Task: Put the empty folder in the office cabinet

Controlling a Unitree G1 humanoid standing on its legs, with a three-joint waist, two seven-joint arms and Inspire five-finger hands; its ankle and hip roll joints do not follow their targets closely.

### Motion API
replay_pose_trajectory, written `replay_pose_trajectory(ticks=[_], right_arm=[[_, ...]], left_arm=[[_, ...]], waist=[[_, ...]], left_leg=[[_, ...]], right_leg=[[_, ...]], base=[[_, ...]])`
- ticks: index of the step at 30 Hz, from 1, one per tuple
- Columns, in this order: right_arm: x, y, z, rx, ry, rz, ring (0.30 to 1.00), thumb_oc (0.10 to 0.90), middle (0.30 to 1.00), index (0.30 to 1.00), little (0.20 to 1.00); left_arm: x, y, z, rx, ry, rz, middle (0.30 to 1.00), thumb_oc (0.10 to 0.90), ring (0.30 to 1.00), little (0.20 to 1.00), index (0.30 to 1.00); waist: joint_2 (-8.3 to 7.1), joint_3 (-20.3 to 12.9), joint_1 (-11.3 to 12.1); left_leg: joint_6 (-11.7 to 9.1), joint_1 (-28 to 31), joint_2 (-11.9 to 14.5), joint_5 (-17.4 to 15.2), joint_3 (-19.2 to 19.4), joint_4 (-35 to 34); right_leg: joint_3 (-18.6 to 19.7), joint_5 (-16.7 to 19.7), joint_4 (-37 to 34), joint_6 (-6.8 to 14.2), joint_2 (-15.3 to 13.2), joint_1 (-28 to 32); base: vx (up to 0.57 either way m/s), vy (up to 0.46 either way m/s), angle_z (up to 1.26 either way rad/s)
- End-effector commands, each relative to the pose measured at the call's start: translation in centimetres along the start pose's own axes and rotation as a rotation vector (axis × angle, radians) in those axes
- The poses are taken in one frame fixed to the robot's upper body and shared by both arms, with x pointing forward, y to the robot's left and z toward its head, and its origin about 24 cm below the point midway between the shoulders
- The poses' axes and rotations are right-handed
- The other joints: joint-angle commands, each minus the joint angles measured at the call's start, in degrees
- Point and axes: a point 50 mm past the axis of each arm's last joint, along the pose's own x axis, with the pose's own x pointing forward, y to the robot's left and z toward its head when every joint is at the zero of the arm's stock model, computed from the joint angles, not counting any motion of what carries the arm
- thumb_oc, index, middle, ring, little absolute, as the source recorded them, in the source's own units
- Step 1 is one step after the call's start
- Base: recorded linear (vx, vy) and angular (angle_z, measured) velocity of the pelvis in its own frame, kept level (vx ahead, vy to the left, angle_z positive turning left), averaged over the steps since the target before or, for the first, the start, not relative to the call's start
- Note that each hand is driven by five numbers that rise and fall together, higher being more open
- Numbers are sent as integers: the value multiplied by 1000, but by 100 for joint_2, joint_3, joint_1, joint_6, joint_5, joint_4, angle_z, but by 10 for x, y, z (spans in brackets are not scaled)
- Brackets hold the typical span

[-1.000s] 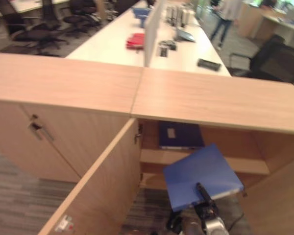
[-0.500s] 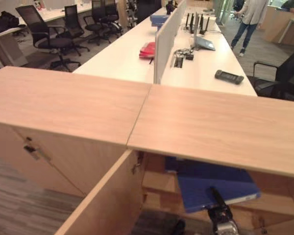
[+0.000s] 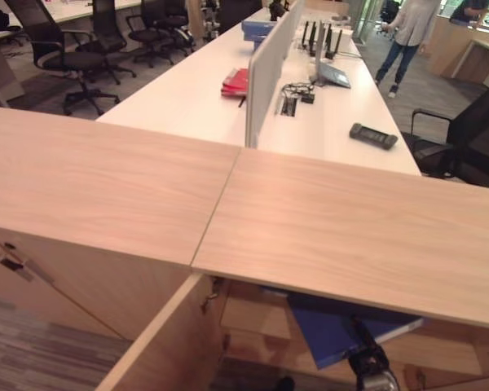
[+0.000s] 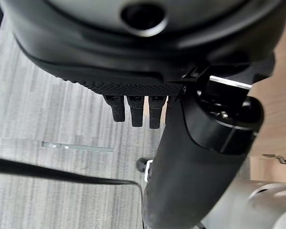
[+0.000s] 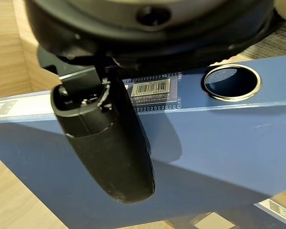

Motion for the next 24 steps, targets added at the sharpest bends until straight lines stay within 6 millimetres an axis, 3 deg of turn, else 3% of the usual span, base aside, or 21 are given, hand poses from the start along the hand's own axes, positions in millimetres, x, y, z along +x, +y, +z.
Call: replay_pose_trajectory(ticks=[1, 9, 11, 13, 15, 17, 18, 24], right_arm=[[4, 62, 30, 84, -159, 207, 300, 400, 300, 300, 300], [3, 68, 29, 79, -164, 232, 300, 400, 300, 300, 300], [1, 68, 36, 97, -197, 243, 300, 400, 300, 300, 300], [-2, 71, 54, 131, -261, 264, 300, 400, 300, 300, 300], [-2, 75, 56, 136, -269, 275, 300, 400, 300, 300, 300], [-3, 77, 58, 136, -277, 278, 300, 400, 300, 300, 300], [-2, 74, 56, 146, -270, 267, 300, 400, 300, 300, 300], [-1, 67, 49, 158, -241, 247, 300, 400, 300, 300, 300]], left_arm=[[-1, 3, -22, -12, 67, 27, 900, 800, 900, 900, 900], [-1, 6, -18, -15, 56, 39, 900, 800, 900, 900, 900], [0, 12, -4, 20, 22, 63, 900, 800, 900, 900, 900], [1, 13, 20, 83, -49, 66, 900, 800, 900, 900, 900], [1, 10, 19, 89, -51, 57, 900, 800, 900, 900, 900], [1, 10, 18, 90, -49, 53, 900, 800, 900, 900, 900], [1, 13, 16, 80, -43, 58, 900, 800, 900, 900, 900], [1, 20, 3, 68, -2, 71, 900, 800, 900, 900, 900]], waist=[[-60, 264, 91], [-57, 365, 91], [-34, 479, 2], [9, 583, -201], [66, 535, -221], [48, 479, -247], [-25, 465, -250], [-142, 397, -171]], left_leg=[[117, 816, -215, 94, -159, -1149], [123, 854, -250, 109, -126, -1149], [107, 760, -250, 202, 85, -1145], [130, 309, -283, 153, 897, -861], [201, 334, -308, 76, 1022, -900], [257, 381, -345, 36, 1097, -955], [281, 406, -389, 52, 1151, -981], [302, 489, -438, 76, 1254, -1054]], right_leg=[[246, 858, -419, 1164, -471, -238], [180, 837, -229, 1232, -640, -200], [-178, 932, -224, 1327, -866, -75], [-706, 1147, -306, 1502, -1270, 140], [-722, 1138, -290, 1502, -1290, 98], [-653, 1167, -357, 1505, -1267, 68], [-546, 1220, -426, 1516, -1210, 38], [-343, 1293, -642, 1501, -991, 41]], base=[[0, 0, 0], [-3, 14, 0], [-65, 36, 11], [-152, 107, 160], [-75, 117, 169], [-35, 93, -15], [-21, 42, -39], [-7, 21, -9]])
